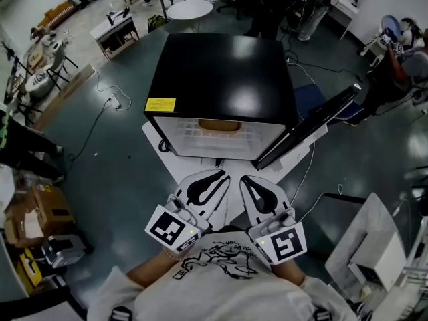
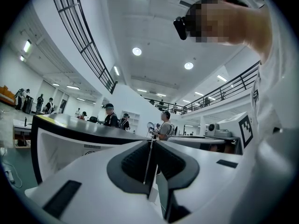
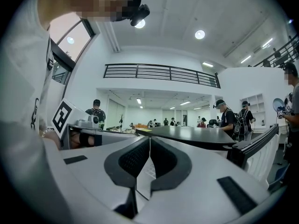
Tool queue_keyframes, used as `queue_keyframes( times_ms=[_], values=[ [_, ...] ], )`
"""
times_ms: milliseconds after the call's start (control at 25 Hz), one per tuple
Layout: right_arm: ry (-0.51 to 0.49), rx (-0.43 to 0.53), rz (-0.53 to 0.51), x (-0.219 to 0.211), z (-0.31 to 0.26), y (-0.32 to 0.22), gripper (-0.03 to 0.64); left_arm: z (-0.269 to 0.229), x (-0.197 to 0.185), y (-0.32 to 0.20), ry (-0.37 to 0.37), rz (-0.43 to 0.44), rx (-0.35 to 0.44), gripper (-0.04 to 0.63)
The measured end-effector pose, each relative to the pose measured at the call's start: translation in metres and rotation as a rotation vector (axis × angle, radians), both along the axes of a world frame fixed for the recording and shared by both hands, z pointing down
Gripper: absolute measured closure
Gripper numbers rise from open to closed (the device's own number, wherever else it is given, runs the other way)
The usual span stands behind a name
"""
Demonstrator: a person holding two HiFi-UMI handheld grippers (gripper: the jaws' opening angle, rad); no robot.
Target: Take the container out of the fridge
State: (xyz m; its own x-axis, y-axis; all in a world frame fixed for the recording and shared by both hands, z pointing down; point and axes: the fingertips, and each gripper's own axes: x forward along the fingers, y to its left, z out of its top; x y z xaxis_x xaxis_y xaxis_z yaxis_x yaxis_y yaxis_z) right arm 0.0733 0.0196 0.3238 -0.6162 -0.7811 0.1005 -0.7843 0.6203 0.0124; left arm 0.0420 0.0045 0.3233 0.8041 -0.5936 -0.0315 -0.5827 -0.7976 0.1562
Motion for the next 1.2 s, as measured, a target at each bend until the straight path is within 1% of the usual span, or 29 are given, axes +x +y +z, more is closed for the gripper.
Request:
queue_keyframes(
  times_ms=[320, 600, 800, 1200],
  values=[
    [-0.008, -0.004, -0.022, 0.017, 0.004, -0.020, 0.586, 0.006, 0.020, -0.019, 0.001, -0.013, -0.008, 0.540],
    [-0.015, -0.013, -0.035, 0.026, 0.008, -0.031, 0.586, 0.010, 0.028, -0.030, -0.001, -0.028, -0.021, 0.543],
    [-0.050, 0.037, -0.008, 0.025, 0.000, -0.044, 0.586, 0.013, 0.024, -0.034, -0.012, -0.035, -0.028, 0.543],
    [-0.046, 0.033, -0.005, 0.007, 0.001, -0.057, 0.586, 0.017, 0.006, -0.048, -0.025, -0.039, -0.038, 0.546]
  ],
)
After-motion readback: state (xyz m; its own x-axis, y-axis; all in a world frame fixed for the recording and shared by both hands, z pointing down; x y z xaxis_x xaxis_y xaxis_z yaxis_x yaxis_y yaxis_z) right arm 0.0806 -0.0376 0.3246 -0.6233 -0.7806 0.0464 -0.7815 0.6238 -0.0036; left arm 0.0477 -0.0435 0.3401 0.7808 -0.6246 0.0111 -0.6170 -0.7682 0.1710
